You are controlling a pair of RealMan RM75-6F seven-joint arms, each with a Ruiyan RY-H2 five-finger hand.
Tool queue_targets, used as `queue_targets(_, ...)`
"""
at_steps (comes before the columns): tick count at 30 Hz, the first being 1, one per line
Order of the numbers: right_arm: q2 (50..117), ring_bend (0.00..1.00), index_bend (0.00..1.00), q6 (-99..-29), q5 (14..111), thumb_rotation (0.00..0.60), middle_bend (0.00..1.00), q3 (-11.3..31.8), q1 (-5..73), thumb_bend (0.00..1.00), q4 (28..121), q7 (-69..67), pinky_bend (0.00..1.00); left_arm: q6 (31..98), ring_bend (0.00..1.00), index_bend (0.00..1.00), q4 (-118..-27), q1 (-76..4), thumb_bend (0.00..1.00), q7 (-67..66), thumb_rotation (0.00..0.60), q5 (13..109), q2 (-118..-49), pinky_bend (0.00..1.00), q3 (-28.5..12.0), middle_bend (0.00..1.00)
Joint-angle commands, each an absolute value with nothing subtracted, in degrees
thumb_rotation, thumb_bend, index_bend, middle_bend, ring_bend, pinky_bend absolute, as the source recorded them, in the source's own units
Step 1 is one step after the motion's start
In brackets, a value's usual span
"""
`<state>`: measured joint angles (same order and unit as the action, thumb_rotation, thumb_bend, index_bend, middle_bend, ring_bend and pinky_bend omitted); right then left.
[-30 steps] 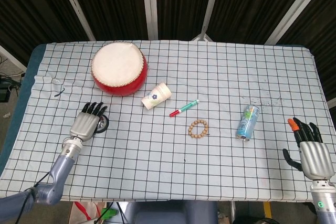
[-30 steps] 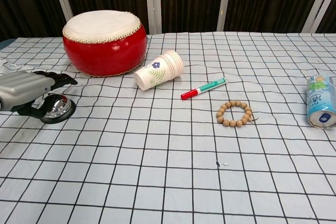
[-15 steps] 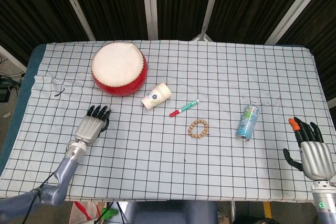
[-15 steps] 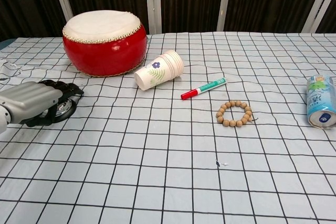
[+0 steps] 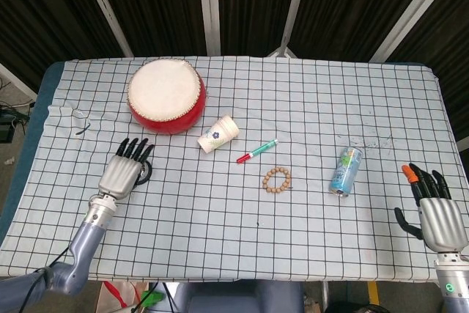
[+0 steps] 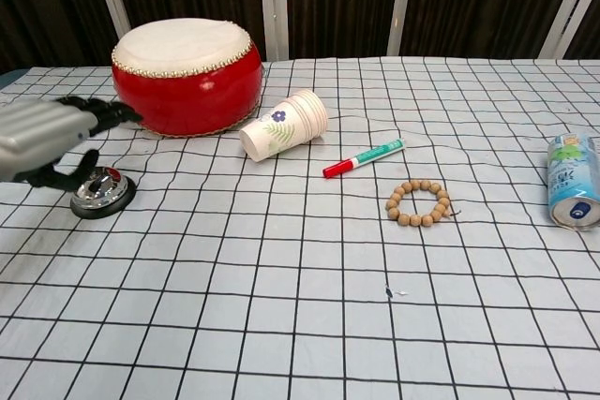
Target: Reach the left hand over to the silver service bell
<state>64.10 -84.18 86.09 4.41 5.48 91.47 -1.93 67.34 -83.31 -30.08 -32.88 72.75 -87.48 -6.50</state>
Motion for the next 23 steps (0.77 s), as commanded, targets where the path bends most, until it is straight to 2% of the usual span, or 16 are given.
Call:
queue_targets(1,63.96,0.12,0.04,-84.44,86.32,0.600,0.08,4.34,5.39,0.40,91.66,-2.20,0.04,78.35,0.00,0.00,-97.88,-24.95,1.00,-34.20,0.600,78.43,-77.61,0.00,-6.40,0.00)
queue_targets(3,63.76,0.12,0.04,-84.80,86.52,0.600,0.08,4.35,5.26,0.40,91.83,-2.51,0.04,81.70,0.00,0.00,-102.77,-22.14,1.00,-35.11,0.600,79.45,-74.15,0.00,-4.88,0.00)
queue_targets(6,63.37,0.12,0.04,-85.56,87.00,0.600,0.08,4.27,4.94,0.40,92.14,-3.22,0.04,85.25,0.00,0.00,-107.91,-16.69,1.00,-34.23,0.600,79.83,-69.37,0.00,-0.22,0.00)
queue_targets(11,63.09,0.12,0.04,-86.07,87.53,0.600,0.08,4.16,4.77,0.40,92.20,-3.72,0.04,88.77,0.00,0.00,-105.33,-11.17,1.00,-25.81,0.600,81.90,-67.32,0.00,3.56,0.00)
queue_targets(23,63.03,0.12,0.04,-86.49,87.97,0.600,0.08,4.18,4.73,0.40,92.16,-4.45,0.04,91.47,0.00,0.00,-102.61,-7.88,1.00,-19.85,0.600,85.61,-66.00,0.00,3.11,0.00)
